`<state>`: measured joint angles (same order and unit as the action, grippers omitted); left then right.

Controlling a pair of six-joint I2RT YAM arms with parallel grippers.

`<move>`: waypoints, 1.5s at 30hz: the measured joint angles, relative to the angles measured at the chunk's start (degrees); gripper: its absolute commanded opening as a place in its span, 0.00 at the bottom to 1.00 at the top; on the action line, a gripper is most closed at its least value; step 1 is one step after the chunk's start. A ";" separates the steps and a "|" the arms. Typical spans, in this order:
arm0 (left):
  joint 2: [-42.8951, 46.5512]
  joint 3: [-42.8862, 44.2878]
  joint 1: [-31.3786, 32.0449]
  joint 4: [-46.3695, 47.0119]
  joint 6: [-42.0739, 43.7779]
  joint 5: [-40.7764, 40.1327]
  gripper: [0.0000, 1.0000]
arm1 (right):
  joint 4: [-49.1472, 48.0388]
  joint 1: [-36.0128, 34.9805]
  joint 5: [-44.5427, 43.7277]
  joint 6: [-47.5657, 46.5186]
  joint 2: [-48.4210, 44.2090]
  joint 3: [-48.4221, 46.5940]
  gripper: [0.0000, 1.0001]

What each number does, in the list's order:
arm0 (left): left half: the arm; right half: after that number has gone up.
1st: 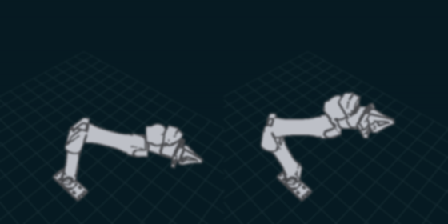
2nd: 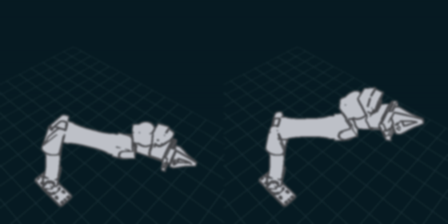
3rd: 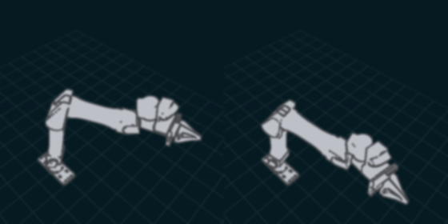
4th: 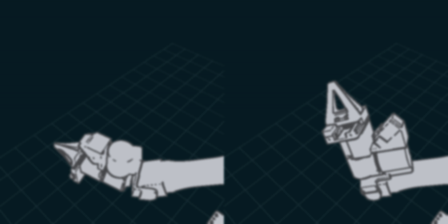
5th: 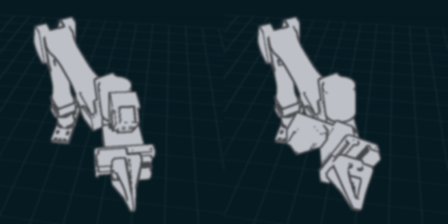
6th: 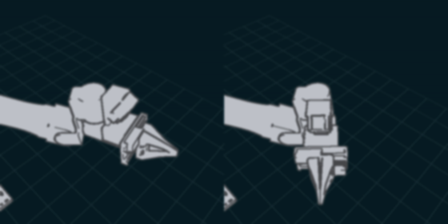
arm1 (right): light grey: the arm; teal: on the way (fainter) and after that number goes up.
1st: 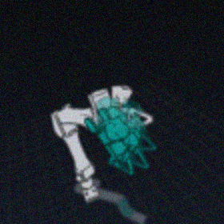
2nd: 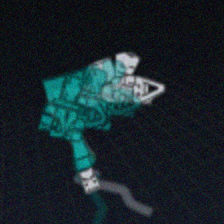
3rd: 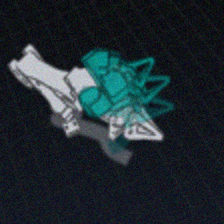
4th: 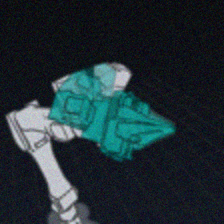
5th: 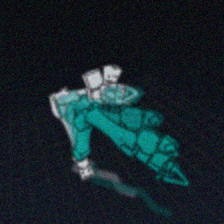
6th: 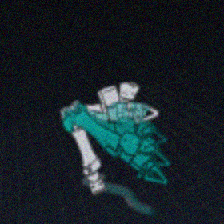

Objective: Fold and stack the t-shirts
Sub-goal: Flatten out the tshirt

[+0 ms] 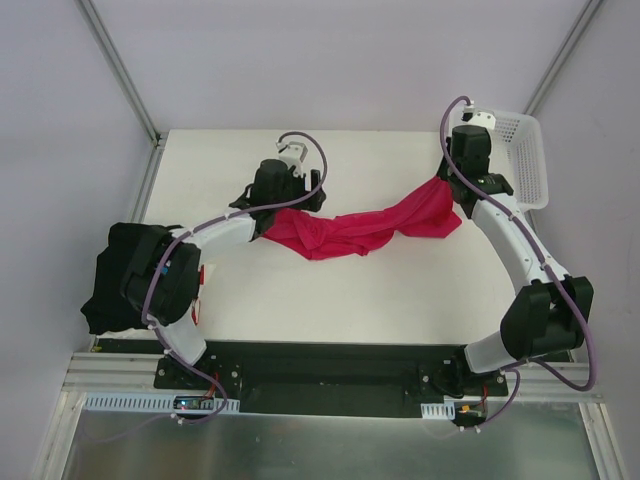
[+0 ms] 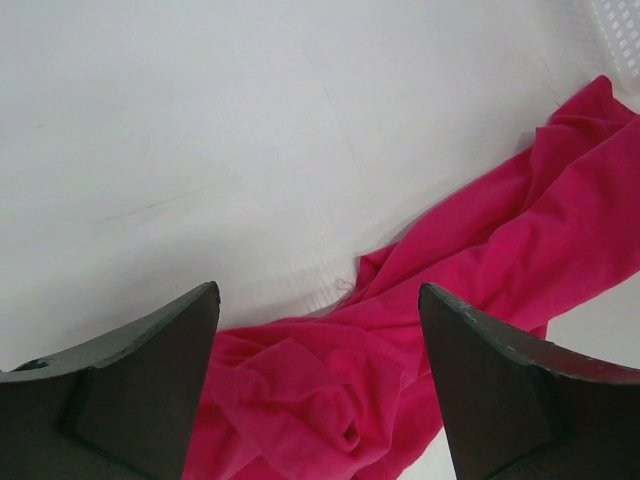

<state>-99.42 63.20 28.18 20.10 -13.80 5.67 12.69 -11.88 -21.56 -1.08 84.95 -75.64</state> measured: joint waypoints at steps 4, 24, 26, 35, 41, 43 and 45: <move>5.38 -3.13 0.00 -2.14 2.84 -3.37 0.78 | 0.02 0.00 0.00 -0.02 0.04 -0.02 0.01; 4.00 -7.87 -0.04 -4.46 5.79 -12.98 0.55 | 0.83 0.00 -0.07 -0.04 0.09 0.00 0.01; 2.91 -7.87 -0.04 -4.42 5.29 -12.87 0.55 | 0.83 0.00 -0.11 -0.04 0.09 0.00 0.01; 1.09 -7.30 -0.04 -4.52 3.96 -12.02 0.51 | 0.81 0.00 -0.26 -0.11 0.11 0.00 0.01; 0.07 -4.63 -0.04 -4.66 3.74 -10.78 0.47 | 0.79 0.07 -0.24 -0.11 0.66 0.00 0.01; -0.11 -3.93 -0.04 -4.66 3.54 -10.43 0.47 | 0.81 0.11 -0.24 -0.11 1.14 0.00 0.01; -0.39 -3.32 -0.04 -4.63 3.30 -10.16 0.45 | 0.81 0.15 -0.24 -0.11 1.49 -0.02 0.01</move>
<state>-99.81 59.88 28.14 15.46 -10.50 -4.49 13.50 -11.73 -21.80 -1.19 86.43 -75.66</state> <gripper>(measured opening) 0.468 0.021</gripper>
